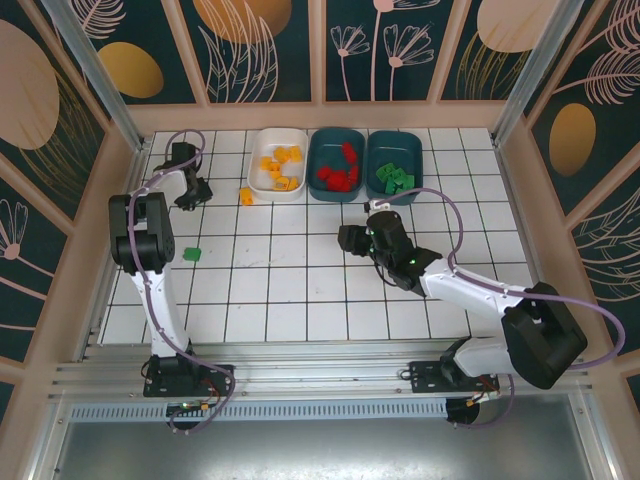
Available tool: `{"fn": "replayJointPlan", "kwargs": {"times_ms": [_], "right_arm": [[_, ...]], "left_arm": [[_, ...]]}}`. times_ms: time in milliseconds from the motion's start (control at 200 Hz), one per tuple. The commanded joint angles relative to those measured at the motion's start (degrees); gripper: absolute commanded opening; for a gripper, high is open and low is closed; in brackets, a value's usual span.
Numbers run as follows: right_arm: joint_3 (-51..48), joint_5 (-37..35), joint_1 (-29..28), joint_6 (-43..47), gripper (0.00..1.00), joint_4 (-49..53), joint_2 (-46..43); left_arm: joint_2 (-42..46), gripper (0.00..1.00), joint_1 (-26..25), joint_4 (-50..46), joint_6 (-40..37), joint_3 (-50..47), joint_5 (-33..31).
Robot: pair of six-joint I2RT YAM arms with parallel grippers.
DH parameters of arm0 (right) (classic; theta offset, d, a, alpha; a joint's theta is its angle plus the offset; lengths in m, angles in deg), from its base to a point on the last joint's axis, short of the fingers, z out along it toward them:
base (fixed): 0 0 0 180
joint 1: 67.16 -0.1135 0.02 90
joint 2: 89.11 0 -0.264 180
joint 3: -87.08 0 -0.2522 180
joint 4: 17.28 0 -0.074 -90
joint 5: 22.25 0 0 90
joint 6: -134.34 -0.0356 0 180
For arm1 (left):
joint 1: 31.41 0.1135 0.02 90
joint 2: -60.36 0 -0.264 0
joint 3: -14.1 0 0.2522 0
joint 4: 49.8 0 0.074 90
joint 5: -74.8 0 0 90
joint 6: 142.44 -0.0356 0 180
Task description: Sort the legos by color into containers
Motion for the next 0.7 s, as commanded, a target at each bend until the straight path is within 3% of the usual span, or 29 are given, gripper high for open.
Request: {"fn": "replayJointPlan", "kwargs": {"times_ms": [0, 295, 475, 691], "right_arm": [[1.21, -2.50, -0.27, 0.00, 0.60, 0.51, -1.95], [1.44, -2.78, 0.96, 0.21, 0.59, -0.32, -0.35], [-1.25, 0.21, 5.42, -1.09, 0.59, -1.94, -0.61], [-4.17, 2.43, 8.89, -2.00, 0.59, -2.30, -2.79]], "left_arm": [[0.29, 0.30, 0.01, 0.31, 0.27, 0.32, 0.64], [9.80, 0.21, -2.30, -0.07, 3.34, -2.39, 6.05], [9.67, 0.20, -14.31, -2.33, 3.39, 5.86, 9.08], [-1.77, 0.19, -26.27, -3.54, 2.80, 24.06, 16.82]]}}
